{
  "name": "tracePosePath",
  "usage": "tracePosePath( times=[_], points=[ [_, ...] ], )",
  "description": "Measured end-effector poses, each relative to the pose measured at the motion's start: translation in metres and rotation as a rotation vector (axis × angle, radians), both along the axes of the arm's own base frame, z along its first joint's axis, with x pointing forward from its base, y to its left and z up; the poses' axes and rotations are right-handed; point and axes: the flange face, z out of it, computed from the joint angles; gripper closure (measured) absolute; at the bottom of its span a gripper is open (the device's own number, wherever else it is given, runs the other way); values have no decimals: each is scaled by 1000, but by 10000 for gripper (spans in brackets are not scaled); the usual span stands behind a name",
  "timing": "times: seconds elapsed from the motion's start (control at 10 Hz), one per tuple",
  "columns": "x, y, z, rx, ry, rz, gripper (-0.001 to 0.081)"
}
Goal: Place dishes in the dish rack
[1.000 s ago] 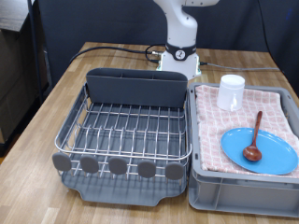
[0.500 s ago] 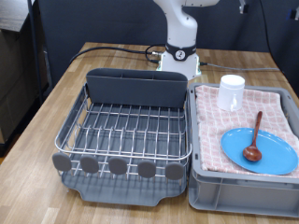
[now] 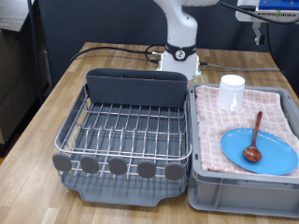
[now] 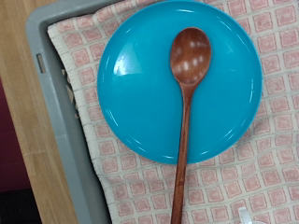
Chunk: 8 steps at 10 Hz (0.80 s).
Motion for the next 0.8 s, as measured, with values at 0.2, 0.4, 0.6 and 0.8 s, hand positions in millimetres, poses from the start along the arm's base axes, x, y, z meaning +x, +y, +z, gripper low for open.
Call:
tracePosePath(
  times=[0.2, 0.4, 0.6, 0.8],
  points=[
    [-6, 6, -16, -10, -2, 3, 3],
    [-17, 14, -43, -42, -28, -5, 3],
    [-29, 24, -69, -36, -52, -14, 3],
    [-38, 32, -93, -20, -56, -5, 3]
  ],
)
